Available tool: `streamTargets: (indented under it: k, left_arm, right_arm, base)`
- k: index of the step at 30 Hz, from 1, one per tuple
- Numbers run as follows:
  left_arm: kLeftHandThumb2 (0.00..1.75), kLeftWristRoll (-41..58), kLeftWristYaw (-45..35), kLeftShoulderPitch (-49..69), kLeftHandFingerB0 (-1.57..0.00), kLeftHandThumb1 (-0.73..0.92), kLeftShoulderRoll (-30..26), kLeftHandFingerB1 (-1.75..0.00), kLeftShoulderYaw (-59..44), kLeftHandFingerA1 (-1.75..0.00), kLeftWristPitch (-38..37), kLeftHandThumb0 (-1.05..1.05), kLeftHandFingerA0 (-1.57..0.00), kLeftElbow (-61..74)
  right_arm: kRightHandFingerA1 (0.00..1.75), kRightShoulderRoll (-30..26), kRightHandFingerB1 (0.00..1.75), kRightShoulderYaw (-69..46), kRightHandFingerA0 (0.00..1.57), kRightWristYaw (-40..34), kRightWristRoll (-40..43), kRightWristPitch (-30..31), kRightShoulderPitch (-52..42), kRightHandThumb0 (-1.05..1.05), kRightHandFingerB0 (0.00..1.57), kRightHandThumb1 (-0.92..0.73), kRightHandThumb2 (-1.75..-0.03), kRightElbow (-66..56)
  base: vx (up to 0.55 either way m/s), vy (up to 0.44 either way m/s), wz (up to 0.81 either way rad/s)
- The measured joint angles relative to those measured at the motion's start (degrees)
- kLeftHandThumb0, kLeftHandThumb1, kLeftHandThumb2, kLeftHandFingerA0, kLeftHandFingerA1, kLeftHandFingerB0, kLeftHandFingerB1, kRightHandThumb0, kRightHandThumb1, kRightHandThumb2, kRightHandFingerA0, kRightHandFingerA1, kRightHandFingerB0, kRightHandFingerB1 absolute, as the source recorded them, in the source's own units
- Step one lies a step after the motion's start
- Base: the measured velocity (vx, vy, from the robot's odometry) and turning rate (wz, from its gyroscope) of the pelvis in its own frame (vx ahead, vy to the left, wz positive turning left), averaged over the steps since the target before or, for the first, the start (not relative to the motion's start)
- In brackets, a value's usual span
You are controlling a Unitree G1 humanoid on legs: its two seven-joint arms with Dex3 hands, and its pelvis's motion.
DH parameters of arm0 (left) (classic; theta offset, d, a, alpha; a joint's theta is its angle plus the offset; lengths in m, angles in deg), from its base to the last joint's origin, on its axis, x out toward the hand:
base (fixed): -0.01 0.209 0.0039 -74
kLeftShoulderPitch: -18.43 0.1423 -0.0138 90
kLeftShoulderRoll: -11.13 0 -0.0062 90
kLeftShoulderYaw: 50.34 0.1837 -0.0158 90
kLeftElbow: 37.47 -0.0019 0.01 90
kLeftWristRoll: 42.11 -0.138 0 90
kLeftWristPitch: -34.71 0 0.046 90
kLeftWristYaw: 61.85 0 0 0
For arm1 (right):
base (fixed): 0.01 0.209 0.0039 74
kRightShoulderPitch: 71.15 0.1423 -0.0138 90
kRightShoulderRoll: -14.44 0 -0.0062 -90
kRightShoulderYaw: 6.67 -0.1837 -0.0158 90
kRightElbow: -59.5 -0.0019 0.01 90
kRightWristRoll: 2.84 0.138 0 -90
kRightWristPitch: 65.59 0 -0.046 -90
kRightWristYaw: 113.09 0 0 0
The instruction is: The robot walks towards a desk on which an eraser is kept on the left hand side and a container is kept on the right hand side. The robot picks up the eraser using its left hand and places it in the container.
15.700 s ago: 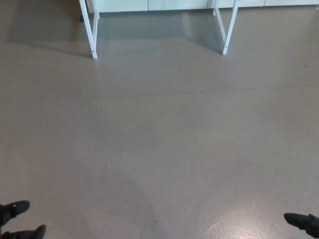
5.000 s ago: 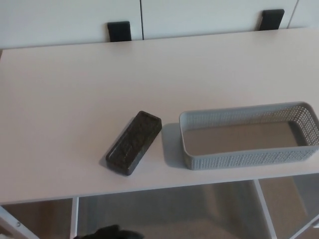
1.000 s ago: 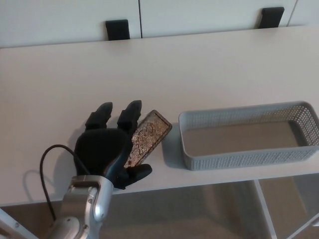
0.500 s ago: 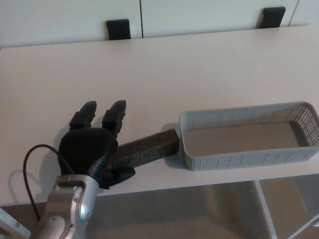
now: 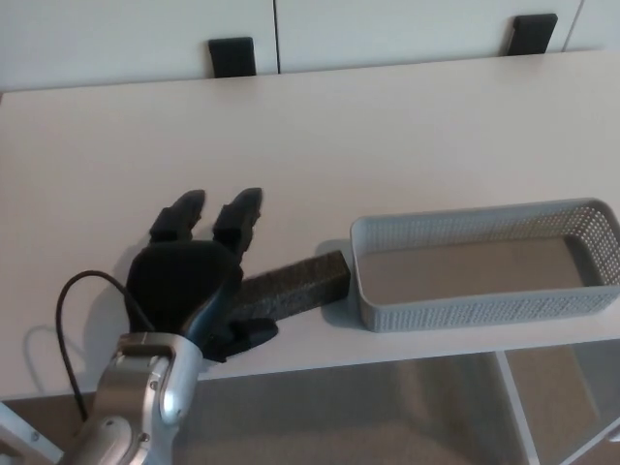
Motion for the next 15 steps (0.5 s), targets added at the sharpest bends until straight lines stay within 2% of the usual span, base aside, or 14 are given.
streamTargets:
  k: [1,4,5,6,7,8,9,10,11,12,13,15]
  left_arm:
    - [0.58,0.1,-0.8,-0.3,-0.09,0.58,0.2,-0.36,0.2,-0.52,0.0,-0.97,-0.1,0.2]
    - [0.58,0.4,-2.9,-1.1,-0.1,0.56,0.8,-0.39,0.9,-0.53,0.1,-0.99,-0.1,0.3]
    - [0.59,0.4,-3.8,-1.3,-0.14,0.54,1.0,-0.4,1.3,-0.53,0.1,-1.03,-0.15,0.2]
    - [0.57,0.5,-4.4,-1.6,-0.16,0.55,1.1,-0.39,1.5,-0.51,0.1,-1.03,-0.19,0.1]
    - [0.58,0.6,-5.5,-2.1,-0.18,0.55,1.2,-0.39,1.9,-0.52,0.1,-1.03,-0.26,-0.3]
    - [0.93,0.6,-6.3,-2.4,-0.14,0.41,1.2,-0.46,2.2,-0.59,0.2,-0.97,-0.32,-0.6]
    - [0.93,0.6,-7.0,-2.7,-0.14,0.41,1.2,-0.46,2.4,-0.59,0.2,-0.97,-0.32,-1.0]
    - [0.58,0.7,-7.8,-3.1,-0.24,0.56,1.2,-0.41,2.7,-0.55,0.2,-0.96,-0.45,-1.3]
    - [0.77,0.7,-8.7,-3.5,-0.4,0.48,1.0,-0.4,3.0,-0.94,0.2,-0.77,-0.63,-1.7]
    - [1.3,0.7,-9.0,-3.7,-0.86,0.49,1.0,-0.47,3.1,-1.03,0.2,-0.57,-1.27,-1.8]
    - [1.28,0.7,-10.2,-4.3,-0.81,0.59,0.8,-0.63,3.5,-1.09,0.2,-0.58,-1.27,-2.2]
    - [1.26,0.4,-11.1,-5.9,-0.85,0.65,0.5,-0.66,4.1,-1.12,0.2,-0.59,-1.22,-2.5]
  right_arm:
    - [0.53,0.0,0.44,0.0,0.75,0.0,0.0,0.0,0.0,-0.33,0.54,-0.63,-0.59,0.0]
    - [0.53,0.0,0.44,0.1,0.75,0.0,0.0,0.1,0.0,-0.33,0.54,-0.62,-0.59,0.0]
    - [0.62,0.0,0.54,0.1,0.69,0.1,0.0,0.1,0.1,-0.41,0.49,-0.52,-0.8,0.0]
    - [0.52,0.0,0.43,0.1,0.75,0.1,0.0,0.1,0.1,-0.33,0.54,-0.63,-0.59,-0.1]
    - [0.51,0.0,0.43,0.2,0.74,0.1,0.0,0.3,0.1,-0.33,0.53,-0.63,-0.59,-0.1]
    - [0.5,0.0,0.42,0.2,0.74,0.1,0.0,0.4,0.1,-0.34,0.53,-0.63,-0.59,-0.2]
    - [0.5,0.0,0.42,0.3,0.74,0.2,0.0,0.5,0.2,-0.34,0.53,-0.63,-0.59,-0.3]
    - [0.61,-0.1,0.54,0.4,0.68,0.2,-0.1,0.7,0.2,-0.41,0.48,-0.53,-0.8,-0.4]
    - [0.62,-0.1,0.54,0.5,0.68,0.2,-0.1,0.9,0.2,-0.41,0.49,-0.53,-0.8,-0.6]
    - [0.61,-0.1,0.54,0.6,0.67,0.2,-0.2,0.9,0.2,-0.41,0.49,-0.54,-0.8,-0.6]
    - [0.6,-0.1,0.54,0.7,0.68,0.3,-0.2,1.2,0.2,-0.41,0.5,-0.54,-0.8,-0.9]
    - [0.6,-0.1,0.54,0.9,0.67,0.5,-0.3,1.6,0.0,-0.41,0.5,-0.54,-0.8,-1.4]
  base:
    - [0.0,0.0,0.0]
    - [0.0,0.0,0.0]
    - [0.0,0.0,0.0]
    - [0.0,0.0,0.0]
    - [0.0,0.0,0.0]
    - [0.0,0.0,0.0]
    - [0.0,0.0,0.0]
    - [0.0,0.0,0.0]
    - [0.0,0.0,0.0]
    - [0.0,0.0,0.0]
    - [0.0,0.0,0.0]
    - [0.0,0.0,0.0]
